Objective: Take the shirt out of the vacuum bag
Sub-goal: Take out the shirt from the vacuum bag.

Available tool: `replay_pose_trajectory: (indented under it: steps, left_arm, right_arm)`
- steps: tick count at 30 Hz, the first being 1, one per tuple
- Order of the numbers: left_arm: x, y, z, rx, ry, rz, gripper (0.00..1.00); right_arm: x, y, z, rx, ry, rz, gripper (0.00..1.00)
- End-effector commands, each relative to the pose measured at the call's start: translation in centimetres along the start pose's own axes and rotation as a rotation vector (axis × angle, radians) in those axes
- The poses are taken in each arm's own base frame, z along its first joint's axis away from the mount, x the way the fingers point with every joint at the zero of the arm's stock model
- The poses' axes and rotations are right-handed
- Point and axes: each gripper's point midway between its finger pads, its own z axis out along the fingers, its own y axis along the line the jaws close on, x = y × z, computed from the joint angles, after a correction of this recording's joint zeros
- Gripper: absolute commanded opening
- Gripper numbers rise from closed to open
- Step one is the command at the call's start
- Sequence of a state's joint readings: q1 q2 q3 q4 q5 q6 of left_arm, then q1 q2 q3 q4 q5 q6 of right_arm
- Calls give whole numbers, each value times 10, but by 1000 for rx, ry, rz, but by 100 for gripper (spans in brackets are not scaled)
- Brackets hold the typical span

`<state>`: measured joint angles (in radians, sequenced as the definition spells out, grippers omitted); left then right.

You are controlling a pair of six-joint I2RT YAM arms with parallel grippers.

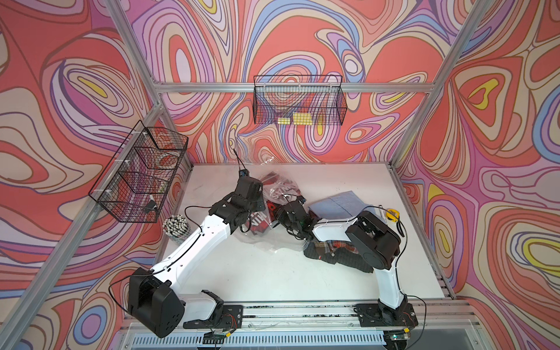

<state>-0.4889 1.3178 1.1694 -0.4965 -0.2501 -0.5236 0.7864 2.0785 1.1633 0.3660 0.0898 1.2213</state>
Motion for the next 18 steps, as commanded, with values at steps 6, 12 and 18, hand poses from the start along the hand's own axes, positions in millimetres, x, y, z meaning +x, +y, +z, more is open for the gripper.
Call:
replay_pose_trajectory:
  steps: [6,12,18]
  left_arm:
    - [0,4,3,-8,1,2,0]
    - [1,4,2,-5,2,1,0]
    - [2,4,2,-6,2,2,0]
  right_arm:
    - [7,-26,25,26,-4,40,53]
    - [0,-27,25,47,-44,54,32]
    - [-18,2,14,22,-74,-6,0]
